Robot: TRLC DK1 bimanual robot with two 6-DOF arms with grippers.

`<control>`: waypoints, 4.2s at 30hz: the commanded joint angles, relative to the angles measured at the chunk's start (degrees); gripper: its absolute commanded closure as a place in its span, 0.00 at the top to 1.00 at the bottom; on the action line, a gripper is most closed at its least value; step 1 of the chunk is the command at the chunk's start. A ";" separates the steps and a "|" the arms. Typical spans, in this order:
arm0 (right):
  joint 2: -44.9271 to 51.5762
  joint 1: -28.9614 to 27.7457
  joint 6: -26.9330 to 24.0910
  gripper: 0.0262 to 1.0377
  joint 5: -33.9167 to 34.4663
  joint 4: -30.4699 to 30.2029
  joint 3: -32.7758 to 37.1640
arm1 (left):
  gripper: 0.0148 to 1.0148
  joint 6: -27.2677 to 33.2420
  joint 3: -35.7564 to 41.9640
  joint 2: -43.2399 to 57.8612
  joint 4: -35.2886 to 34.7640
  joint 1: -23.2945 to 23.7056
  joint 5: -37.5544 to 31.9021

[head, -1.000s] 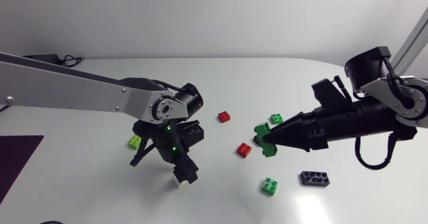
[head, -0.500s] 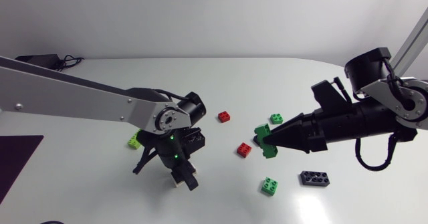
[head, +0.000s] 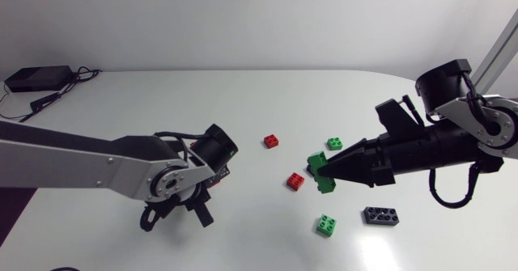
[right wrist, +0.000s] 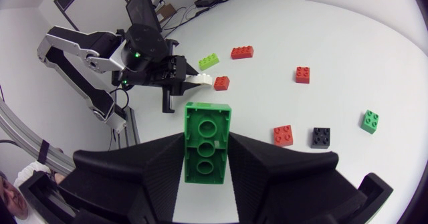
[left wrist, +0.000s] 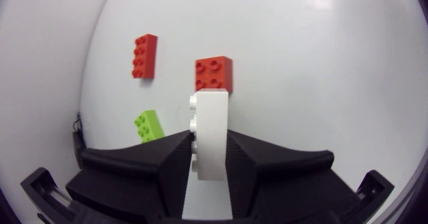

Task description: Separate the duplo bricks

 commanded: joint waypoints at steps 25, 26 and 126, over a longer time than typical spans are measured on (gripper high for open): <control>-3.27 0.12 0.45 0.33 0.17 0.61 -3.02 | 0.84 4.66 -13.12 1.98 12.72 -8.52 -17.86; -3.18 0.12 0.45 0.33 0.17 0.61 -3.02 | 0.87 4.57 -12.86 1.28 11.84 -8.61 -17.51; 3.59 2.40 31.74 0.33 -20.13 30.05 0.58 | 0.21 13.71 39.70 15.26 -19.18 11.17 107.64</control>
